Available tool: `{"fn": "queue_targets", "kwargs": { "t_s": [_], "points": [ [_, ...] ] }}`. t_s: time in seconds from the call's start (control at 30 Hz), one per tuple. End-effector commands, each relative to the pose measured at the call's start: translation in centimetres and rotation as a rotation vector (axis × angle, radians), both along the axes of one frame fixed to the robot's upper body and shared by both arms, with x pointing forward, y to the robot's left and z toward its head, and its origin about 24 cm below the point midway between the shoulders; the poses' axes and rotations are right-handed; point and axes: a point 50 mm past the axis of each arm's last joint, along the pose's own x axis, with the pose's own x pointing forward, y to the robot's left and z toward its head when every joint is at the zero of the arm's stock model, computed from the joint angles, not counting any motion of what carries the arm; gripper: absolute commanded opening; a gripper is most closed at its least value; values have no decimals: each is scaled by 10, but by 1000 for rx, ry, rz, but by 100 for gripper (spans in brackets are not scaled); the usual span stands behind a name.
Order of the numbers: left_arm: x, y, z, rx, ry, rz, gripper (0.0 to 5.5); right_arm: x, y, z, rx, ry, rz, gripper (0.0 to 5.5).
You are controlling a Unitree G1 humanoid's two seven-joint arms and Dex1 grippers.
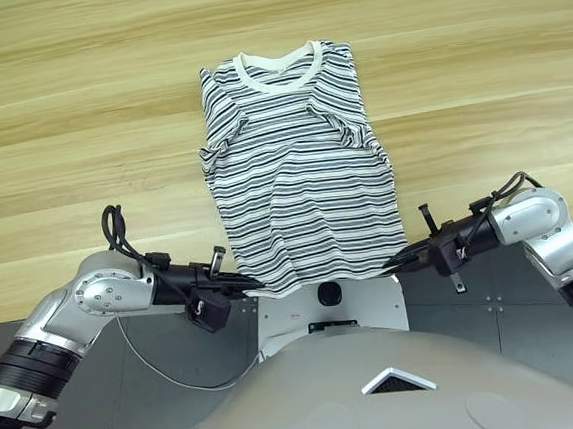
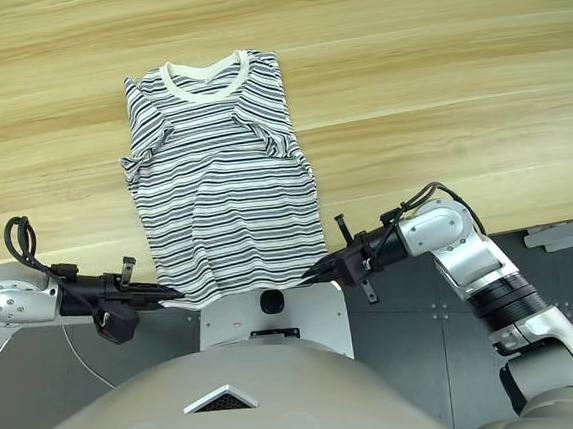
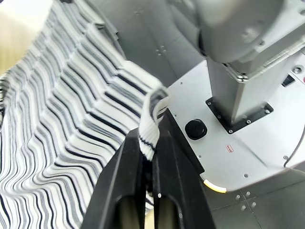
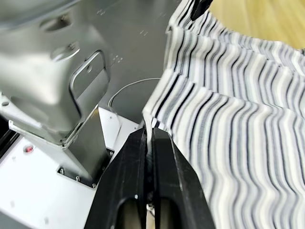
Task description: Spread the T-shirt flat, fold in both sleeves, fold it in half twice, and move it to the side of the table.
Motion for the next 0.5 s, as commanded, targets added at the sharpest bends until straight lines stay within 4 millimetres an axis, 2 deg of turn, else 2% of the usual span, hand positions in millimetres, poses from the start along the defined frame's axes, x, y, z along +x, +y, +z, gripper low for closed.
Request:
{"fn": "queue_targets", "kwargs": {
  "t_s": [0.03, 0.17, 0.3, 0.4, 0.5],
  "points": [
    [27, 2, 21, -107, 111, 171, 13, 35, 7, 15, 101, 100, -146, 10],
    [60, 10, 26, -258, 306, 334, 13, 79, 29, 21, 213, 240, -270, 10],
    [102, 23, 24, -477, 505, 481, 13, 125, 39, 26, 326, 242, -534, 10],
    [134, 27, 22, -646, 591, 583, 13, 145, 40, 25, 390, 220, -696, 10],
    [153, 33, 19, -788, 646, 684, 13, 156, 42, 18, 420, 218, -809, 10]
  ]
}}
